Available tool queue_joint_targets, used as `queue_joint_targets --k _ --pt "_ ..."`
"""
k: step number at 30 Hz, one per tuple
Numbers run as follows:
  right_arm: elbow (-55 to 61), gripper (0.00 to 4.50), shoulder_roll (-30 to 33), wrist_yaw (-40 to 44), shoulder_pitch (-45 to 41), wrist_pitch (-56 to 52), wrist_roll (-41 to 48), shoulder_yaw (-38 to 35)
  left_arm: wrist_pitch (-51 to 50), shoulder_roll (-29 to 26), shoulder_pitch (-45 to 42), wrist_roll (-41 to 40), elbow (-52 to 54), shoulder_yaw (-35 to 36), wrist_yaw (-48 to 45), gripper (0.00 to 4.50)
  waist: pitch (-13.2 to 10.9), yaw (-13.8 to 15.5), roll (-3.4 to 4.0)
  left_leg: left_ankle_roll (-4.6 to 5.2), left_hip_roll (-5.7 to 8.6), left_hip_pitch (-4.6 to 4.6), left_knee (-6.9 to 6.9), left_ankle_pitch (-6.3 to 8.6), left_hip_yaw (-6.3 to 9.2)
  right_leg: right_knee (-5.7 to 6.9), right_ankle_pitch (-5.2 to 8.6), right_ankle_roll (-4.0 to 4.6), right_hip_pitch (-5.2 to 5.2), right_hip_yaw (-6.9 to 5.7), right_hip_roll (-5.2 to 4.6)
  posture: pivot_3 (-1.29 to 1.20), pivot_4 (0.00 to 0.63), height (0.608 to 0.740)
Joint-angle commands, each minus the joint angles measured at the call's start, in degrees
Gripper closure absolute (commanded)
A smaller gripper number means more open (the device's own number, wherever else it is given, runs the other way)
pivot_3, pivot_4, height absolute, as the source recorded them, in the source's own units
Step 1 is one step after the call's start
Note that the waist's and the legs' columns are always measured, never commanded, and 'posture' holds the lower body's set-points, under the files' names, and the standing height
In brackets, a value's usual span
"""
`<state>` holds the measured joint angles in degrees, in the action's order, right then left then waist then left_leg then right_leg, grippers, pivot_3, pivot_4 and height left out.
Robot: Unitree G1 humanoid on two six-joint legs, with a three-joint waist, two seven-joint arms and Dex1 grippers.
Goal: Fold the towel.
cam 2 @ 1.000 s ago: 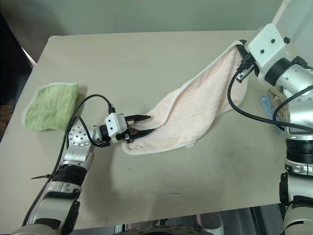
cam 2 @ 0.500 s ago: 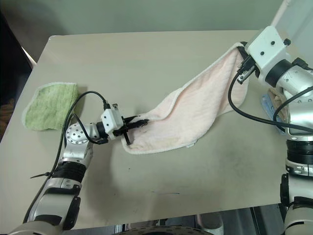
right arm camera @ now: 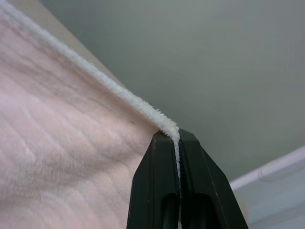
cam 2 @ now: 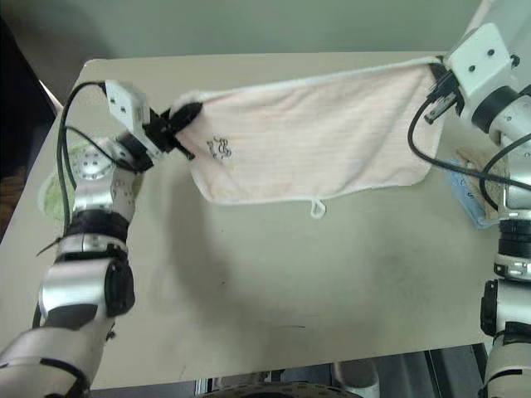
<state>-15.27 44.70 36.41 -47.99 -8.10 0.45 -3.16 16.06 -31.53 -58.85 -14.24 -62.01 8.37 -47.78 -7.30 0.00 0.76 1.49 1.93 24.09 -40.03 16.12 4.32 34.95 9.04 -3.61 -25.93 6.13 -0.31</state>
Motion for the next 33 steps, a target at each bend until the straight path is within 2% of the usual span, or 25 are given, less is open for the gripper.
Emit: queue_joint_targets --k 1,4,9,13,16,20,23,26,33 --pt "-4.8 4.5 0.82 -1.78 -3.06 4.45 -1.77 -0.77 0.29 -1.13 -4.04 1.46 -5.05 1.72 3.07 4.47 0.0 -0.01 0.0 0.0 0.0 0.0 0.01 0.0 0.0 -0.01 0.0 0.0 -0.01 0.0 0.01 0.0 0.15 0.74" --pt "-20.37 4.5 -0.71 -4.06 -12.02 11.11 -3.93 1.08 -2.01 -0.91 -11.73 3.66 -10.86 1.82 9.98 4.47 -0.05 -0.11 0.04 -0.01 0.0 0.03 0.05 0.0 -0.03 -0.03 0.01 0.01 -0.08 0.0 0.01 0.0 0.15 0.74" --pt "-40.13 4.5 -2.88 -8.11 -24.25 22.01 -7.82 4.19 -1.12 -1.51 -20.51 7.45 -14.5 2.16 19.84 4.47 -0.07 -0.16 0.06 -0.1 -0.02 0.86 0.05 -0.21 -0.05 0.02 -0.12 0.03 -0.94 -0.01 0.01 0.0 0.15 0.74" --pt "-49.09 4.5 -2.5 -13.11 -31.07 26.61 -9.88 4.67 -0.73 -2.31 -24.86 9.77 -15.33 2.47 22.54 4.47 -0.1 -0.03 0.1 -0.13 -0.02 1.0 0.4 -0.23 -0.09 -0.11 -0.12 0.07 -1.14 -0.01 -0.02 0.0 0.15 0.74" --pt "-51.29 4.5 -2.33 -13.86 -32.65 29.01 -8.74 3.37 -0.58 -3.27 -26.65 12.11 -15.62 2.32 24.32 4.47 -0.12 0.02 0.11 -0.12 0.0 1.08 0.59 -0.23 -0.11 -0.09 -0.11 0.08 -1.21 -0.03 -0.03 0.0 0.15 0.74" --pt "-49.19 4.5 -2.4 -7.63 -29.44 31.33 -5.71 2.01 -0.44 -4.09 -26.54 13.24 -15.68 3.2 22.47 4.47 -0.13 -0.06 0.11 -0.13 -0.05 1.09 0.87 -0.23 -0.07 -0.36 -0.11 0.08 -1.2 -0.05 -0.07 0.0 0.15 0.74" --pt "-40.39 4.5 -2.09 -2.37 -20.19 30.75 -2.49 0.66 -2.51 -5.85 -22.53 12.1 -15.62 4.01 10.04 4.47 -0.11 -0.03 0.08 -0.13 -0.07 1.1 0.85 -0.23 -0.03 -0.55 -0.11 0.09 -1.17 -0.11 -0.05 0.0 0.15 0.74" --pt "-24.25 4.5 -2.42 3.19 -7.03 25.41 2.68 -0.81 -3.14 -8.2 -18.23 12.73 -15.37 3.58 1.09 4.47 -0.11 0.0 0.1 -0.17 -0.03 1.06 0.73 -0.25 -0.01 -0.63 -0.09 0.11 -1.17 -0.1 -0.05 0.0 0.15 0.74" --pt "4.2 4.5 0.91 7.53 12.39 7.98 11.62 -5.94 -6.6 -11.93 -12.05 10.29 -14.44 5.19 -16.96 4.47 -0.17 0.01 0.12 -0.21 -0.04 1.81 -0.07 -0.26 0.0 -0.16 -0.08 0.12 -1.82 -0.22 0.05 0.0 0.15 0.74"
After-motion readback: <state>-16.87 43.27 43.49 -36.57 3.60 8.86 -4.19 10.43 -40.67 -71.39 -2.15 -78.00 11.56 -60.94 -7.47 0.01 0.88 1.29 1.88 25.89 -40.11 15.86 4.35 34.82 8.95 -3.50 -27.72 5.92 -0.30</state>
